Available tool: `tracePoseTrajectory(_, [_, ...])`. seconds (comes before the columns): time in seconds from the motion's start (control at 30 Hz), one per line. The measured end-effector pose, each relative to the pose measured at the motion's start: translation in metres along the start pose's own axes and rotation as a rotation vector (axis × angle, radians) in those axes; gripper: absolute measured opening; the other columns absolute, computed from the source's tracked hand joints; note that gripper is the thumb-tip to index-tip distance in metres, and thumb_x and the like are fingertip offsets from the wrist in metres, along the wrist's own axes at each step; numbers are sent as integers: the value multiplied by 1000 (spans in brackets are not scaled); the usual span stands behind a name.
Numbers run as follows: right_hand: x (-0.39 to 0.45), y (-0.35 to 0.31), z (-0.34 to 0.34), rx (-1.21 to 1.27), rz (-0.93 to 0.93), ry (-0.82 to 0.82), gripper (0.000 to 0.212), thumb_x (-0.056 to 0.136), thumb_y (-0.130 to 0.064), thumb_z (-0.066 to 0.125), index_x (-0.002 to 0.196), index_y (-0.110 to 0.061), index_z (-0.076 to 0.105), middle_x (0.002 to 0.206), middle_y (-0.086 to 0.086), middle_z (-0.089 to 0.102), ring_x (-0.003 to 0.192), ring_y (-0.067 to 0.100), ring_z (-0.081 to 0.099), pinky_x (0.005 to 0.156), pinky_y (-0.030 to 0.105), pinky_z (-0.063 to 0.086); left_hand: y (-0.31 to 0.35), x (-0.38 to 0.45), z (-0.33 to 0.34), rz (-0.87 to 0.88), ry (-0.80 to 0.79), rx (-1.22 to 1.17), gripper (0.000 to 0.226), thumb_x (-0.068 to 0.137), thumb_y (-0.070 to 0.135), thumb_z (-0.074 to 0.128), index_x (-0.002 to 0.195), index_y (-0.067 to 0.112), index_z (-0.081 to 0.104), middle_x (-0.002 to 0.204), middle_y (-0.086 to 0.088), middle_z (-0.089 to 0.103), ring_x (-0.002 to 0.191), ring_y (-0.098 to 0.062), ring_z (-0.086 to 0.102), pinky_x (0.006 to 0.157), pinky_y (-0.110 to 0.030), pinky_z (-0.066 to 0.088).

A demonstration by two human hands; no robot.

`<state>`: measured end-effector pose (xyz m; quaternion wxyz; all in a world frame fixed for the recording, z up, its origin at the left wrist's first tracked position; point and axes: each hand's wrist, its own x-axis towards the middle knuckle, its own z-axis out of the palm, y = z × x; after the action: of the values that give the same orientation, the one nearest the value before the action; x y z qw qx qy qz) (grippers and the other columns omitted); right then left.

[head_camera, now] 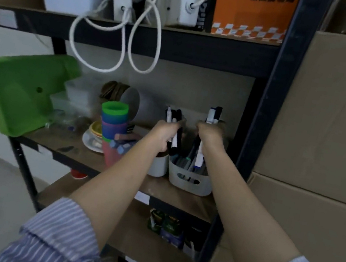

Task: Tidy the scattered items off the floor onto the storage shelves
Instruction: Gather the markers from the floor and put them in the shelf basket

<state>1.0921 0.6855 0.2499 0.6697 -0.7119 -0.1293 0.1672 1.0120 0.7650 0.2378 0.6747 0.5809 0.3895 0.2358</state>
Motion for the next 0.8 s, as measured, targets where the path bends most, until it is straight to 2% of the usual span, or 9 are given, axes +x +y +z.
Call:
tracePoseTrajectory(0.07, [18, 6, 1, -51, -19, 131, 40, 90, -9, 57, 127, -6, 43, 119, 9, 56, 98, 26, 57, 80, 31, 46, -3, 25, 9, -4, -21, 72, 52, 90, 34, 67, 130, 5, 52, 116, -8, 62, 100, -29, 61, 90, -40, 54])
tracePoseTrajectory(0.13, [32, 16, 5, -102, -43, 215, 40, 90, -8, 56, 128, -6, 44, 123, 11, 57, 108, 29, 59, 80, 28, 45, -6, 43, 18, -21, -64, 122, 41, 94, 26, 60, 129, 6, 53, 115, -4, 60, 103, -29, 60, 92, -39, 53])
tracePoseTrajectory(0.2, [41, 29, 7, -189, -57, 242, 45, 88, -4, 55, 131, -6, 42, 128, 12, 55, 115, 32, 57, 83, 30, 47, -11, 58, 28, -34, -106, 167, 26, 96, 16, 56, 119, 6, 54, 113, -9, 60, 101, -29, 61, 84, -35, 53])
tracePoseTrajectory(0.3, [49, 51, 9, -331, -50, 263, 53, 84, -2, 59, 133, -6, 39, 132, 16, 52, 118, 33, 55, 91, 36, 50, -21, 71, 38, -41, -201, 295, 35, 95, 15, 55, 128, 1, 55, 105, -15, 64, 84, -27, 62, 66, -32, 52])
tracePoseTrajectory(0.4, [51, 65, 10, -451, 14, 250, 64, 86, -6, 63, 142, -10, 31, 137, 16, 48, 121, 33, 53, 87, 32, 46, -29, 72, 41, 16, -303, 511, 30, 98, 16, 53, 123, 2, 57, 90, -11, 58, 66, -18, 52, 50, -24, 40])
tracePoseTrajectory(0.47, [53, 72, 9, -520, 46, 230, 72, 88, -6, 62, 149, -13, 24, 144, 15, 44, 126, 32, 50, 88, 30, 45, -32, 71, 39, 65, -387, 643, 29, 99, 16, 52, 125, 4, 55, 100, -11, 60, 77, -21, 56, 58, -24, 44])
tracePoseTrajectory(0.57, [57, 76, 7, -639, 108, 176, 66, 95, -12, 57, 152, -11, 23, 149, 13, 39, 131, 29, 45, 91, 27, 41, -34, 69, 38, 127, -444, 812, 45, 101, 14, 48, 143, 2, 37, 138, -18, 48, 103, -28, 56, 76, -28, 43])
tracePoseTrajectory(0.67, [55, 72, 9, -881, 156, 100, 53, 98, -18, 53, 145, -5, 34, 140, 17, 46, 123, 32, 51, 85, 29, 44, -32, 72, 39, 125, -481, 983, 64, 102, 19, 44, 154, 5, 9, 151, -20, 32, 114, -32, 54, 71, -29, 48])
tracePoseTrajectory(0.8, [53, 69, 9, -1041, 112, -25, 45, 97, -20, 53, 138, -4, 44, 133, 19, 51, 116, 32, 54, 82, 29, 43, -30, 69, 36, 84, -506, 1094, 47, 103, 13, 40, 147, 0, 32, 143, -22, 43, 108, -33, 57, 94, -40, 50])
